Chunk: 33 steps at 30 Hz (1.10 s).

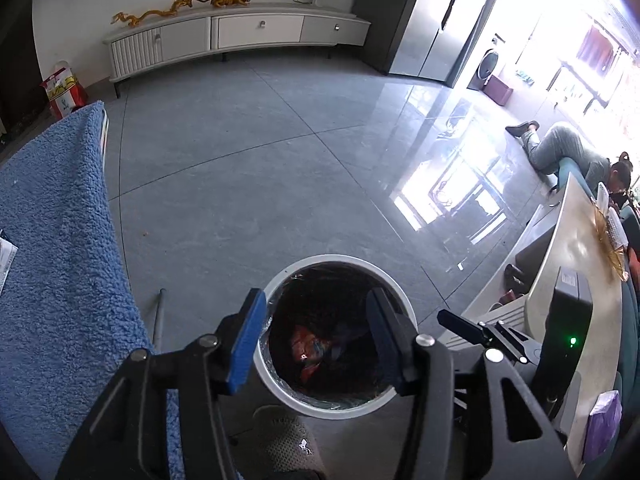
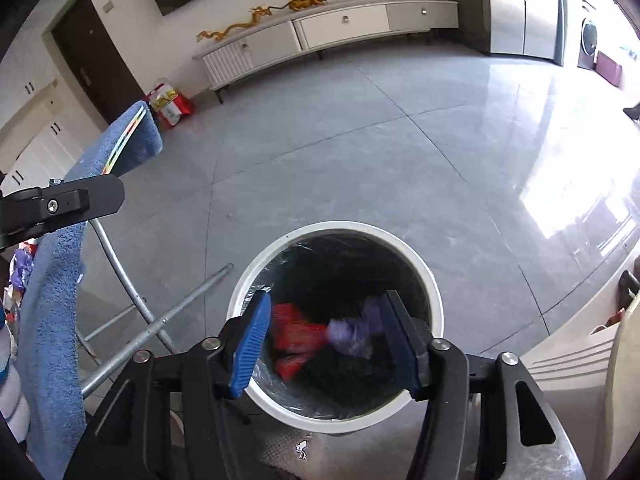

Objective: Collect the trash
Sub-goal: 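Drop the purple bag and red wrapper into the white bin, opening both grippers, then move both grippers back over the trash on the rug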

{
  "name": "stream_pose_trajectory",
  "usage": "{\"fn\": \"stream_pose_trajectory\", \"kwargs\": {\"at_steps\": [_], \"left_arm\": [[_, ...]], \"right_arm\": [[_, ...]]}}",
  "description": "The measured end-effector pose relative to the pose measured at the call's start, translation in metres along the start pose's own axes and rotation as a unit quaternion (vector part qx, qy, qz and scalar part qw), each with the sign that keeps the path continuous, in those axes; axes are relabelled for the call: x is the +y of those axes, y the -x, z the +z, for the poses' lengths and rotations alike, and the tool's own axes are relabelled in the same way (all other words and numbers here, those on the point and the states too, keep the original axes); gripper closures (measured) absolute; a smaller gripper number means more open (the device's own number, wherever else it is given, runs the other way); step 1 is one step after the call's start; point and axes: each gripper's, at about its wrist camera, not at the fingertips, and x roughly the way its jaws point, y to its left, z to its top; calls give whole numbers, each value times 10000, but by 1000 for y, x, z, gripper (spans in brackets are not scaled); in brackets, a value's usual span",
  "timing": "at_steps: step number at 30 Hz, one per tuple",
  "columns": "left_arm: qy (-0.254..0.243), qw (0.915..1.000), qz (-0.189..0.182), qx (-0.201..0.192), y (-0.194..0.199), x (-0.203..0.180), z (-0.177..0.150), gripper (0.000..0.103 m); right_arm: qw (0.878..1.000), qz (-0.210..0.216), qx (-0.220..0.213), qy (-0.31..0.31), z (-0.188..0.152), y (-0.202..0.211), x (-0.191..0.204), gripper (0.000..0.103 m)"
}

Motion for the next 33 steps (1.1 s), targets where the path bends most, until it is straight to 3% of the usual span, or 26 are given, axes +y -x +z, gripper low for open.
{"fn": "stream_pose_trajectory", "kwargs": {"at_steps": [7, 11, 17, 25, 33], "left_arm": [[77, 9986, 48, -531, 48, 15, -12, 53], [-91, 9961, 226, -844, 89, 17, -18, 53], [-30, 9904, 422, -1316, 157, 43, -33, 34], [328, 9780, 754, -1916, 245, 113, -71, 31], [1221, 9590, 1436, -2115, 295, 221, -111, 31]], "right_arm": [[9994, 75, -337, 44, 2, 30, 8, 44], [9971, 208, -708, 205, 9, 69, 27, 41], [9875, 492, -1347, 650, 17, 135, 81, 40], [9699, 980, -1817, 1291, 20, 190, 156, 39], [9567, 1334, -1835, 1826, 21, 196, 223, 39]]}}
